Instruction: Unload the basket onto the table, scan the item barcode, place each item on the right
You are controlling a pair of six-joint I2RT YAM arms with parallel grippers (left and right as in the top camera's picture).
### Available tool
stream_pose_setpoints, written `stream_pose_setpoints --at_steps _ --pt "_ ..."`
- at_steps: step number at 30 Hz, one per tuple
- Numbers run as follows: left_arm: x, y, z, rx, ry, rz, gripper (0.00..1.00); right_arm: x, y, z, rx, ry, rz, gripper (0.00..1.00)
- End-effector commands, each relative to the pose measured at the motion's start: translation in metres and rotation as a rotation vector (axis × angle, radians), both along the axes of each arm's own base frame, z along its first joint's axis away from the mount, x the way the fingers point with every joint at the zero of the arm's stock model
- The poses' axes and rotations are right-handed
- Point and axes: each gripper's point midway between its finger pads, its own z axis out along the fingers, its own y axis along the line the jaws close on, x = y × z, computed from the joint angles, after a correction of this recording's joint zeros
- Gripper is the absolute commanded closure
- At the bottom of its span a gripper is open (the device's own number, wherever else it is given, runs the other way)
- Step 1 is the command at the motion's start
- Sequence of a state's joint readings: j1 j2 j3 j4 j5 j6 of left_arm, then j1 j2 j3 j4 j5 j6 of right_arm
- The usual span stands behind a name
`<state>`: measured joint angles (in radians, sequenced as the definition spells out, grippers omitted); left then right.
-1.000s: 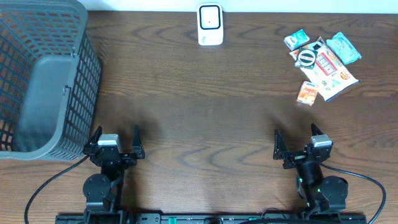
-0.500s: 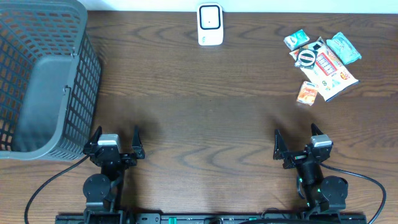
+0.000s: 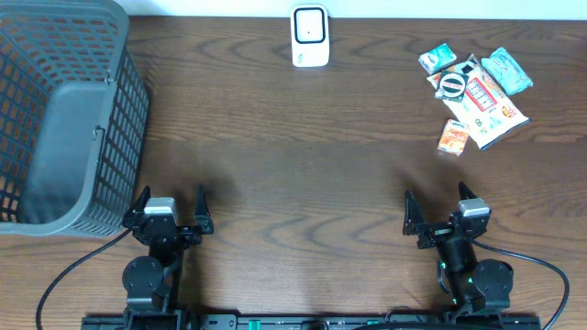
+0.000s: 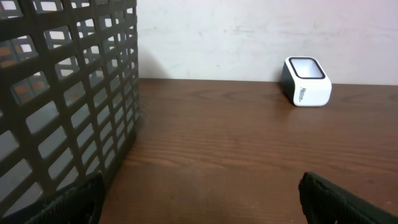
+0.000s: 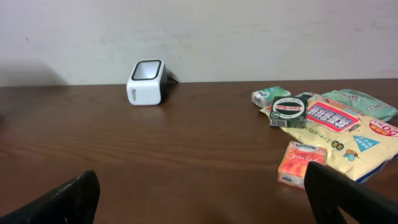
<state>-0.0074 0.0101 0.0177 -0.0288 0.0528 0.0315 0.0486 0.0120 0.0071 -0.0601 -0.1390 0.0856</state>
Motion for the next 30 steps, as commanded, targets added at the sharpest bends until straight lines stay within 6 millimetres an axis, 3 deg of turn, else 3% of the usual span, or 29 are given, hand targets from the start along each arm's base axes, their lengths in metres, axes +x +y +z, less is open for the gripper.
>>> stream_pose_setpoints --at_steps 1,30 --pt "-0.001 0.005 -0.016 0.020 0.050 0.022 0.02 0.000 -0.002 0.000 -0.012 -0.003 -0.006 0.01" --pt "-0.001 0.005 -0.016 0.020 0.050 0.022 0.02 0.001 -0.014 -0.002 -0.018 0.002 -0.068 0.01"
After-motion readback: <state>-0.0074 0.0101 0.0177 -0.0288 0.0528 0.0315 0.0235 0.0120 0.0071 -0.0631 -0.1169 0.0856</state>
